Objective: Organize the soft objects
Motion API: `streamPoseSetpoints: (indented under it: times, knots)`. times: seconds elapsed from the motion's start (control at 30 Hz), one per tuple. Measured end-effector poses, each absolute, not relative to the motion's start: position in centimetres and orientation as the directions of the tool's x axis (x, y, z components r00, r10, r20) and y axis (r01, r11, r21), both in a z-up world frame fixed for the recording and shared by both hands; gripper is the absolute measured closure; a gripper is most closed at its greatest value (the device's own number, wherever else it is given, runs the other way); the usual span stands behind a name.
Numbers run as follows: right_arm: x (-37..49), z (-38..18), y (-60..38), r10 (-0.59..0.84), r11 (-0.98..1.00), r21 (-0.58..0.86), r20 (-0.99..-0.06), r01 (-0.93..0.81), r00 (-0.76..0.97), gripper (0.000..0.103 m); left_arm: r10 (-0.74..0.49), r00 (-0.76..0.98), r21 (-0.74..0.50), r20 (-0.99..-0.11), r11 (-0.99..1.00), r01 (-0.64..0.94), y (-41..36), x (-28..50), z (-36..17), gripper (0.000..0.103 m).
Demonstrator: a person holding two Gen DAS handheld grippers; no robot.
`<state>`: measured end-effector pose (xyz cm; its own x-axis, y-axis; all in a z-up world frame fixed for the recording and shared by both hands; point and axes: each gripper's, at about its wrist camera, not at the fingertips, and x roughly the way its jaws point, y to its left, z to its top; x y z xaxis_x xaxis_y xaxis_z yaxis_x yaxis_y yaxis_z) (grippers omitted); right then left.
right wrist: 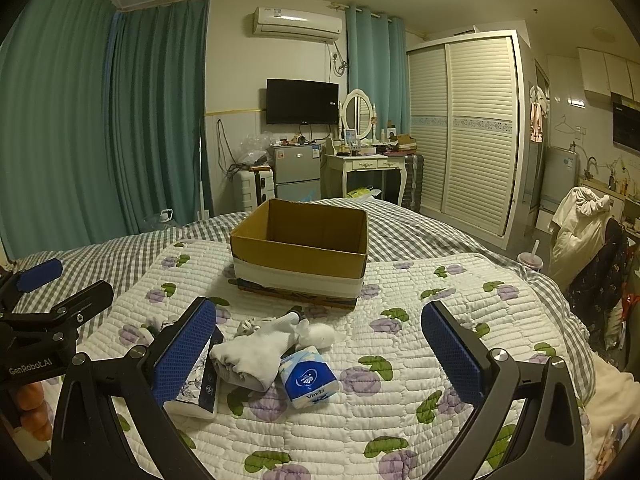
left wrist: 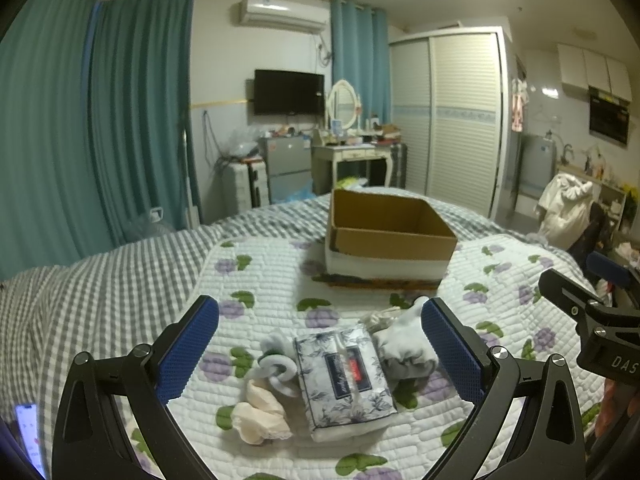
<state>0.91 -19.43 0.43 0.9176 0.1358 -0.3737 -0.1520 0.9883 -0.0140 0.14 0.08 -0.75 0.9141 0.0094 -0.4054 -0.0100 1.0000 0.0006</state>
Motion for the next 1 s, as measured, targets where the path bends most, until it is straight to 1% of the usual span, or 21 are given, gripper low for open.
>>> streamPoseSetpoints:
  times: [0.77, 1.0]
  knots:
    - [1.0, 0.4, -19.4, 0.136, 0.988, -0.014, -0.374, -0.152, 0.917, 0.000, 0.007, 0.913, -0.003, -0.408, 1.000, -0.010, 0.0, 0.1, -0.8, 0.000]
    - [0.8, 0.7, -19.3, 0.142, 0.987, -0.016, -0.366, -0.159, 0.920, 0.000, -0.008, 0.922, -0.007, -0.386, 1.000, 0.005, -0.4, -0.4, 0.3, 0.000]
